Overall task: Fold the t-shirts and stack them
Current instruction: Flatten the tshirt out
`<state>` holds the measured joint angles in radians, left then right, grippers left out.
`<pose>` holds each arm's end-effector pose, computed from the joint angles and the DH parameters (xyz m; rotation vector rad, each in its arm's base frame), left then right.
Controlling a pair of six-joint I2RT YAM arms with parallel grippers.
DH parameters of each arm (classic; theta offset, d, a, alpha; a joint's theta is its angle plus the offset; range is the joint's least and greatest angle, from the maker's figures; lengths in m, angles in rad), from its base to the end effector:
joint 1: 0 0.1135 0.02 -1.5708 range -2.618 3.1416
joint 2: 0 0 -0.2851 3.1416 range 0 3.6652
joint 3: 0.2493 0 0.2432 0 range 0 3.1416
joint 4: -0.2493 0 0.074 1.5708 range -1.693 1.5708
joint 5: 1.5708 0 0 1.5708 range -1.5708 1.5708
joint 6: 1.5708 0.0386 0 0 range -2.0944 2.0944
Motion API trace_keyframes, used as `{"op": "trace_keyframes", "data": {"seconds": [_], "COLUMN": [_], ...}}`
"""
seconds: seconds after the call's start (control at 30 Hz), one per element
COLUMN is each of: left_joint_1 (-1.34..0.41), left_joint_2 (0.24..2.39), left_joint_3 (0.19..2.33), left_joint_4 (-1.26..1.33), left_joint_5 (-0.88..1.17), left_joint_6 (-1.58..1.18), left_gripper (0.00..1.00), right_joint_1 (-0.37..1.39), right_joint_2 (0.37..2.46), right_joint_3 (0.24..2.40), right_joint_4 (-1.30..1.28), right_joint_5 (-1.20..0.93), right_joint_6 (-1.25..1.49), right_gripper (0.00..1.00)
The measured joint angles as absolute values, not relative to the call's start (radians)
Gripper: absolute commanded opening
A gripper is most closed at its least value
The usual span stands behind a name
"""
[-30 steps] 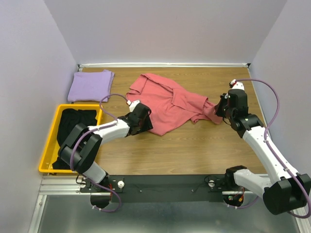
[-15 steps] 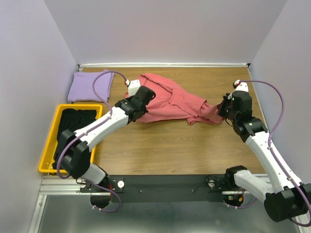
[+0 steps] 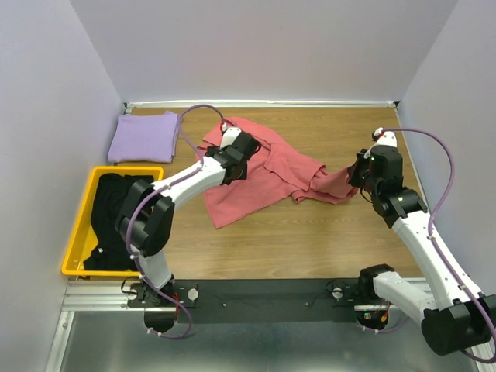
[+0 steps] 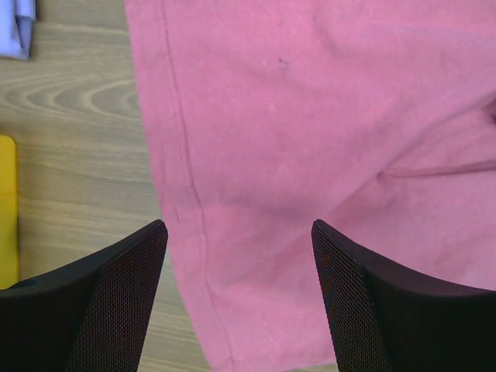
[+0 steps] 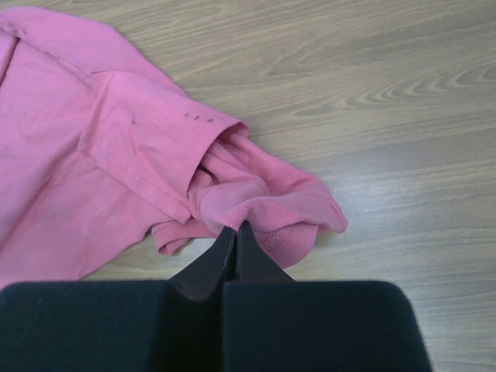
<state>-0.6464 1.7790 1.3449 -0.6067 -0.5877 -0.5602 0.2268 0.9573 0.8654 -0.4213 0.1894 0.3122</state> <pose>0.3096 -0.2068 0.2562 -0.0925 2.3818 0.2262 0.1902 0.0364 0.3298 0.2035 2.0666 0.1327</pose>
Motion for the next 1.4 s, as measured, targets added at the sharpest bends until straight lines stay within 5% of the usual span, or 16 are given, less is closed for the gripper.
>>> {"op": "trace_keyframes", "data": {"seconds": [0.3, 0.5, 0.73, 1.4], "left_joint_1": [-0.642, -0.641, -0.641, -0.694], "left_joint_2": [1.388, 1.313, 1.349, 1.500], "left_joint_3": [0.938, 0.760, 0.746, 0.790], "left_joint_4": [-0.542, -0.535, -0.518, -0.508], "left_joint_5": [-0.429, -0.348, -0.334, -0.337], "left_joint_6": [-0.776, -0.894, -0.948, -0.959], "left_gripper": [0.77, 0.75, 0.73, 0.48], "right_joint_1": [0.227, 0.227, 0.227, 0.236], "right_joint_2": [0.954, 0.948, 0.933, 0.903], "right_joint_3": [0.865, 0.865, 0.865, 0.863], "right_joint_4": [-0.423, -0.425, -0.429, -0.434], "right_joint_5": [0.174, 0.159, 0.140, 0.140], "right_joint_6": [0.313, 0.313, 0.313, 0.313], "right_gripper": [0.00, 0.01, 0.01, 0.01]}}
